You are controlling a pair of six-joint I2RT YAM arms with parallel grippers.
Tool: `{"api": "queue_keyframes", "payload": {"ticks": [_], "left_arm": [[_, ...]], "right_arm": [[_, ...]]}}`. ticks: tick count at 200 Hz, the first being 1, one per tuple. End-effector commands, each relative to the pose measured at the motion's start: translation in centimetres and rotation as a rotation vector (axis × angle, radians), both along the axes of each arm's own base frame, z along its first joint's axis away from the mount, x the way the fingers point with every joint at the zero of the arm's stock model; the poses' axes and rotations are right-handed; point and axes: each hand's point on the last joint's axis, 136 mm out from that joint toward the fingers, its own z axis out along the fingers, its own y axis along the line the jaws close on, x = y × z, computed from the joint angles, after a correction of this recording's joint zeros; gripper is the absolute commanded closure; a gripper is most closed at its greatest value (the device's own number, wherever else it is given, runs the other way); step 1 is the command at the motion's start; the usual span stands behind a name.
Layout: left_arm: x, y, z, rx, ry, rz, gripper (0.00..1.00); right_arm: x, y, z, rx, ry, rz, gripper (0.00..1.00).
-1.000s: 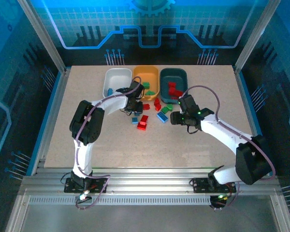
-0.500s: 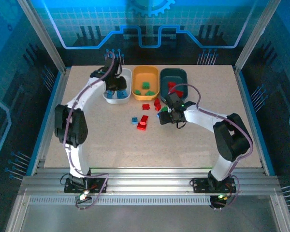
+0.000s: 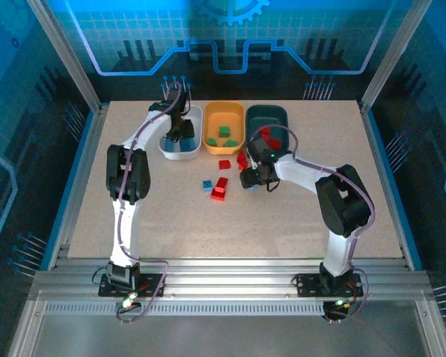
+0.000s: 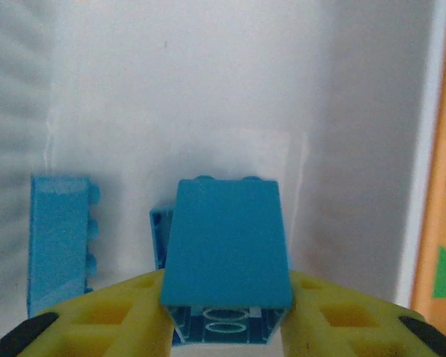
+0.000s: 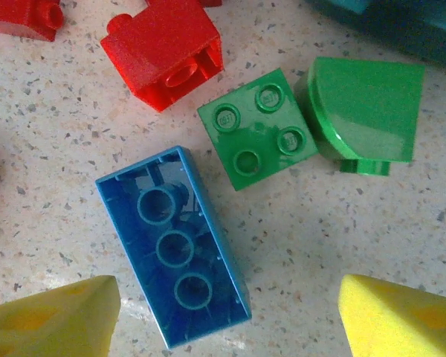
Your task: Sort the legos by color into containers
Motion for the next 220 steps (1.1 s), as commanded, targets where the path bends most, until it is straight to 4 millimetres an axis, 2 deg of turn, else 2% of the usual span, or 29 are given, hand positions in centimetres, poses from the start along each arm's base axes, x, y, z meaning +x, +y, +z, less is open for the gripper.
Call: {"api": "queue_keyframes", "payload": {"ticks": [1,27,38,54,69,76,81,92,102,124,153,169,193,201,220], "left_arm": [[0.2,0.4,0.6,0.013,0.015,0.008,0.48],[0.0,0.3,1.1,0.002,0.018,0.004,0.27],[-0.3,0.6,2.1,0.004,0.009,0.007,0.25],[-1.0,0.8,4.8,-0.014,-0.034,0.015,0.25],[-2.6,0.9,8.0,-0.06,-0.088,0.047,0.24],[-3.6,0.8,8.5,-0.091,-0.105,0.058,0.23],[-4.4,0.7,9.9,-0.118,-0.142,0.06,0.22],[-6.3,0.5,11.3,-0.173,-0.191,0.077,0.19],[-8.4,0.5,11.5,-0.214,-0.207,0.094,0.17],[-12.8,0.3,10.7,-0.291,-0.211,0.11,0.16],[-18.4,0.5,8.0,-0.339,-0.155,0.143,0.16],[-21.1,1.3,7.1,-0.335,-0.155,0.177,0.15],[-24.8,3.5,6.1,-0.309,-0.188,0.272,0.1],[-25.9,4.1,5.2,-0.31,-0.187,0.31,0.06],[-27.7,4.7,3.4,-0.336,-0.181,0.357,0.01]], "right_arm": [[0.0,0.9,-0.4,-0.019,0.027,0.047,0.23],[0.0,1.4,-0.7,-0.011,0.046,0.065,0.26],[-0.1,1.7,-0.8,0.003,0.048,0.076,0.28],[-0.2,2.0,-1.0,0.013,0.058,0.081,0.35],[-0.2,2.2,-1.2,0.01,0.06,0.083,0.42],[-0.2,2.5,-1.3,0.011,0.06,0.087,0.45],[-0.2,2.5,-1.3,0.009,0.06,0.087,0.46],[-0.4,3.1,-1.6,0.009,0.068,0.1,0.49],[-0.7,3.5,-1.9,0.0,0.074,0.112,0.49],[-1.5,4.3,-2.5,-0.032,0.085,0.132,0.5],[-2.0,4.2,-2.3,-0.075,0.069,0.113,0.66],[-2.8,4.3,-0.1,-0.072,0.013,0.103,0.72],[-3.7,6.6,4.5,0.021,-0.064,0.147,0.73],[-3.2,7.5,6.0,0.019,-0.098,0.162,0.73],[-1.2,10.2,7.7,0.057,-0.136,0.192,0.74]]}}
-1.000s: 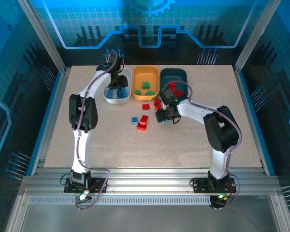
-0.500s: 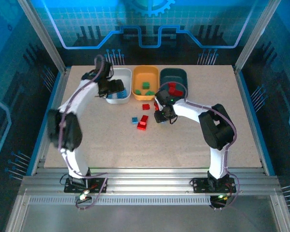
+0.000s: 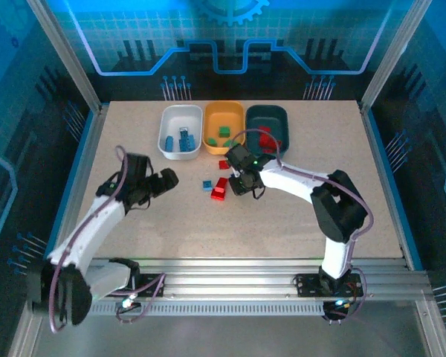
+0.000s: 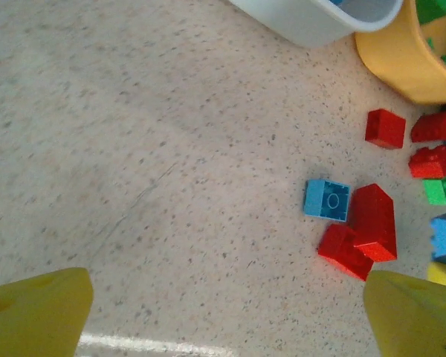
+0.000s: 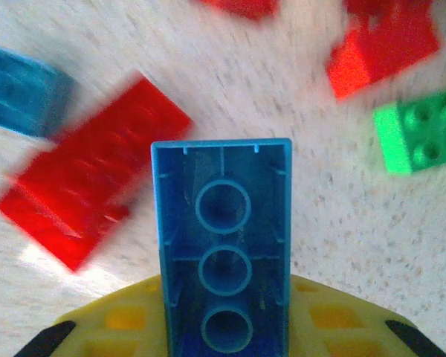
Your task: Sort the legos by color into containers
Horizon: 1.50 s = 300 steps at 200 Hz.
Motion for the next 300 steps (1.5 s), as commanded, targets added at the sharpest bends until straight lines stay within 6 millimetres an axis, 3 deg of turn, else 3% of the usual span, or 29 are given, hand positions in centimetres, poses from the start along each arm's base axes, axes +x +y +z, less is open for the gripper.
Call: {"api": "queue_keyframes", "payload": {"ticks": [1,49,74,79,130,139,146,160,194,204,222,226,240,271,300], "left_arm": [[-1.4,1.4,-1.0,-0.039,-0.019,0.113,0.01],[-4.1,0.5,-4.4,-0.171,0.106,0.132,0.01],[-4.9,0.4,-4.9,-0.217,0.13,0.135,0.01],[-5.0,0.4,-4.9,-0.222,0.128,0.131,0.01],[-4.7,0.1,-4.5,-0.253,0.117,0.11,0.01],[-4.6,0.0,-4.4,-0.257,0.113,0.105,0.01],[-4.5,-0.1,-4.2,-0.262,0.107,0.098,0.01],[-4.3,-0.4,-4.0,-0.275,0.101,0.085,0.01],[-3.4,-1.1,-3.2,-0.31,0.08,0.061,0.01],[-3.1,-1.2,-3.0,-0.32,0.075,0.057,0.01],[-2.5,-1.6,-2.7,-0.349,0.065,0.051,0.01],[-2.4,-1.8,-2.6,-0.359,0.063,0.05,0.01],[-2.0,-2.5,-2.6,-0.387,0.061,0.035,0.01],[-1.4,-5.4,-2.8,-0.366,0.067,-0.059,0.01],[-0.1,-8.9,-3.0,-0.329,0.09,-0.164,0.01]], "right_arm": [[2.3,3.3,4.2,0.077,-0.09,0.025,0.74],[7.8,11.5,6.2,0.256,-0.137,0.118,0.74],[10.7,14.6,5.9,0.301,-0.117,0.126,0.74],[11.2,15.0,4.8,0.294,-0.104,0.123,0.74],[15.1,16.3,3.5,0.324,-0.097,0.11,0.72],[15.5,16.2,3.5,0.34,-0.094,0.108,0.69],[15.7,16.1,3.6,0.355,-0.091,0.102,0.61],[16.0,15.9,4.3,0.365,-0.101,0.099,0.41],[15.4,15.6,8.2,0.375,-0.149,0.125,0.36],[14.8,15.0,10.0,0.36,-0.176,0.122,0.36],[13.4,13.3,11.3,0.315,-0.215,0.091,0.36],[13.1,12.5,12.6,0.319,-0.243,0.073,0.36],[11.7,9.0,12.2,0.278,-0.258,-0.003,0.37],[8.3,0.8,7.6,0.16,-0.194,-0.127,0.37],[6.9,-5.9,3.5,0.095,-0.109,-0.276,0.36]]}}
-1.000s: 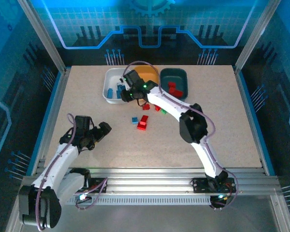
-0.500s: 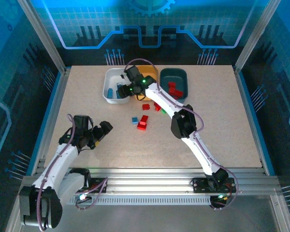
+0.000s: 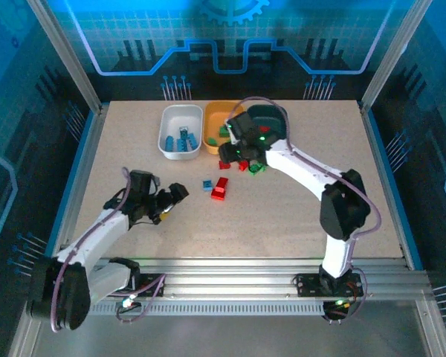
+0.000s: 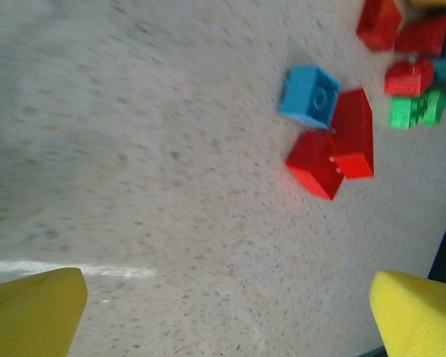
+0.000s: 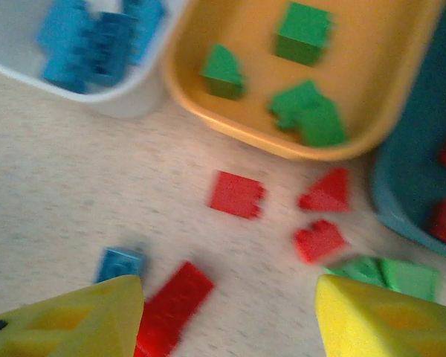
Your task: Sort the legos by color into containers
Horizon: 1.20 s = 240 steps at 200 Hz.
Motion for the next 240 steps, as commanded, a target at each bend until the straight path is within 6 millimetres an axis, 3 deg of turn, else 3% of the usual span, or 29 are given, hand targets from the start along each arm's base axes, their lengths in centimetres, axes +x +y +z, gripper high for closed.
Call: {"api": "queue_keyframes", "payload": {"ticks": [1,24,56,140,180,240], "left_arm": [[2.4,-2.6,1.7,-0.01,-0.065,-0.06,0.01],[3.6,-4.6,1.2,-0.018,-0.053,-0.095,0.02],[4.6,-6.2,1.2,-0.022,-0.04,-0.13,0.02],[4.2,-5.9,0.8,-0.002,-0.031,-0.125,0.02],[4.2,-6.0,0.9,0.0,-0.029,-0.132,0.02],[3.8,-5.6,0.9,0.014,-0.033,-0.132,0.02]], "right_arm": [[0.1,-5.5,-4.5,-0.05,0.069,-0.158,0.36],[0.3,-7.4,-6.3,0.023,0.123,-0.203,0.36],[1.5,-8.2,-8.6,0.071,0.187,-0.232,0.36],[3.2,-8.9,-11.4,0.043,0.204,-0.305,0.38],[4.0,-9.0,-12.0,0.031,0.208,-0.315,0.58],[3.1,-8.7,-12.0,0.02,0.199,-0.291,0.7]]}}
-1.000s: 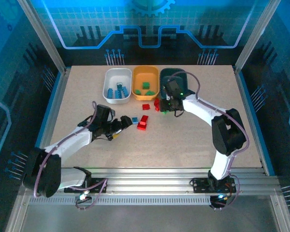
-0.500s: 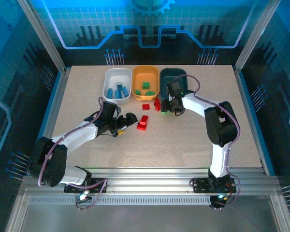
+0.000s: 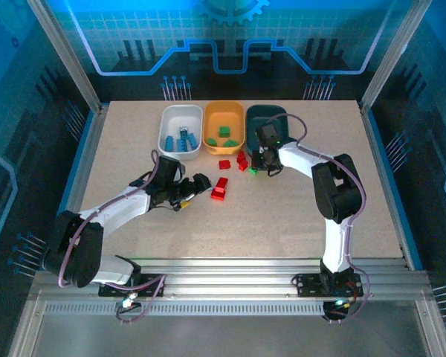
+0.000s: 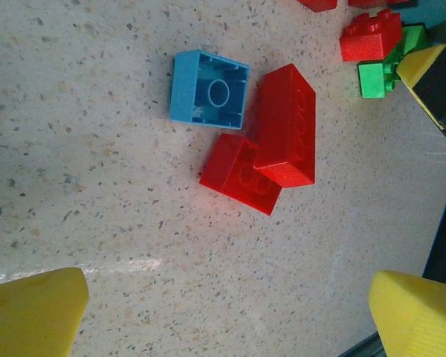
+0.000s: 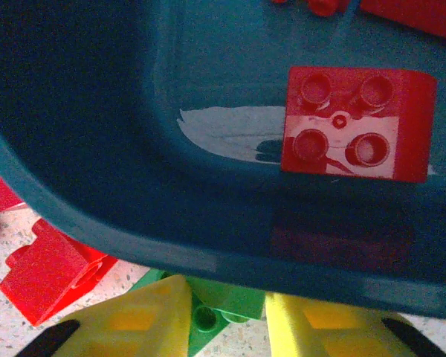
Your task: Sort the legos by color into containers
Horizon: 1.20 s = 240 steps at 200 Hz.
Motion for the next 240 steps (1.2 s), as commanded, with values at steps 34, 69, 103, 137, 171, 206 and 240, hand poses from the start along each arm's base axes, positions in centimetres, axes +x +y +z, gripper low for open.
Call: {"api": "queue_keyframes", "payload": {"ticks": [34,69,103,137,171,206,240], "left_arm": [[0.0,0.0,0.9,0.014,-0.03,-0.01,0.02],[0.3,-0.3,0.9,0.005,-0.029,-0.017,0.02],[0.4,-0.5,0.6,-0.004,-0.024,-0.019,0.02],[0.2,-0.4,0.3,-0.005,-0.022,-0.019,0.02],[0.3,0.1,0.5,0.028,-0.033,-0.018,0.02],[1.2,1.7,0.9,0.032,-0.031,0.042,0.01],[1.1,2.2,0.9,0.027,-0.001,0.044,0.01]], "right_arm": [[-1.3,-0.1,1.1,-0.007,-0.039,0.014,0.71],[-3.2,-0.2,2.0,-0.005,-0.046,0.036,0.72],[-5.0,-0.3,1.2,-0.042,-0.017,0.065,0.71],[-5.9,-1.1,2.2,-0.059,-0.044,0.054,0.72],[-5.6,0.2,6.8,-0.033,-0.134,0.091,0.71],[-2.9,4.6,10.2,0.043,-0.24,0.158,0.7],[2.7,7.7,9.9,0.035,-0.299,0.196,0.7]]}}
